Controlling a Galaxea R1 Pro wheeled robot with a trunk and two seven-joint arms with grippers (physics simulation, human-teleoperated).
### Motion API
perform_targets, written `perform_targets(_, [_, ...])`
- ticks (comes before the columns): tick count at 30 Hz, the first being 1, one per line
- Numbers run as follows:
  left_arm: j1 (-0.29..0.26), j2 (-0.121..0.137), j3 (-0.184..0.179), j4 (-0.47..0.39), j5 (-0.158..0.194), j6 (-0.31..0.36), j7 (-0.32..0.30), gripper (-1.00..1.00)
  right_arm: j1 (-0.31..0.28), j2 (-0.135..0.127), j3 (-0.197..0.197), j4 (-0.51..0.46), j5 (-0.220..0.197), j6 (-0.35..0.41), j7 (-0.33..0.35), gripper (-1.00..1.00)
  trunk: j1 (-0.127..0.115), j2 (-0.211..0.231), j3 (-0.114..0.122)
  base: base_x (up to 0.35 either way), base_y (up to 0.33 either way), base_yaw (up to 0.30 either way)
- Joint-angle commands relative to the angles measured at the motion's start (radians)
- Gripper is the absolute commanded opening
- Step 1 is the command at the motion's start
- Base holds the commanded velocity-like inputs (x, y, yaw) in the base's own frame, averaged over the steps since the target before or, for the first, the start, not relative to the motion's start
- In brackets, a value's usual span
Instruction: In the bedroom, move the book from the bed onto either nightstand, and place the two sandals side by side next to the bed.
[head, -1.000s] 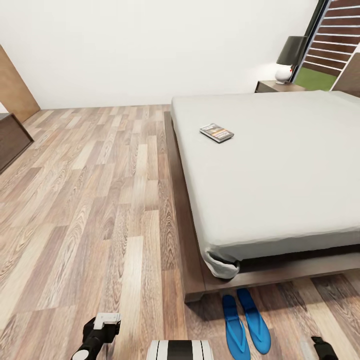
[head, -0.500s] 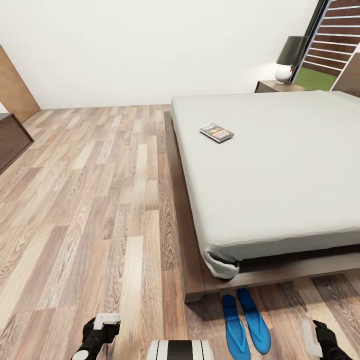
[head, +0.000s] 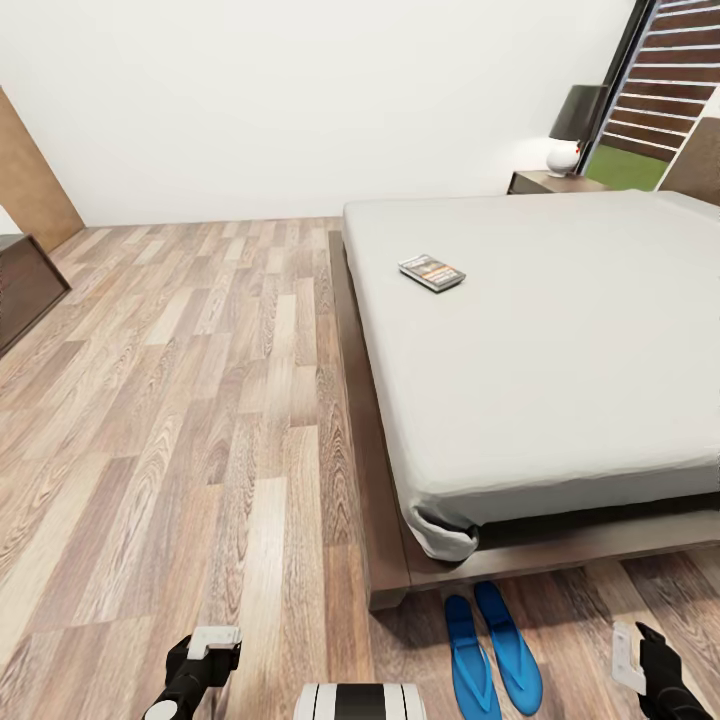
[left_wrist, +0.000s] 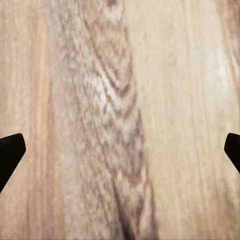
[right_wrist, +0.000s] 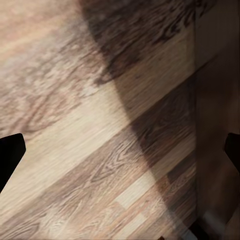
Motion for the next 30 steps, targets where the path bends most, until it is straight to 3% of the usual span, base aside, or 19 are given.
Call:
perform_targets(1, [0.0,0.0,-0.009,0.0,0.007,-0.003,0.006,1.0,0.0,0.0,-0.009,0.002,0.006,-0.006,-0.008,1.0,0.0,0.0,-0.001,0.0,0.0,0.0])
perform_targets(16, [0.0,0.0,-0.009,0.0,0.007,-0.003,0.006,1.0,0.001,0.005,-0.014,0.008,-0.001,-0.004,-0.025,1.0,0.0,0.0,-0.001,0.0,0.0,0.0])
perform_targets(30, [0.0,0.0,-0.009,0.0,0.007,-0.003,0.005,1.0,0.005,0.005,-0.051,0.02,-0.001,-0.003,-0.027,1.0,0.0,0.0,-0.001,0.0,0.0,0.0])
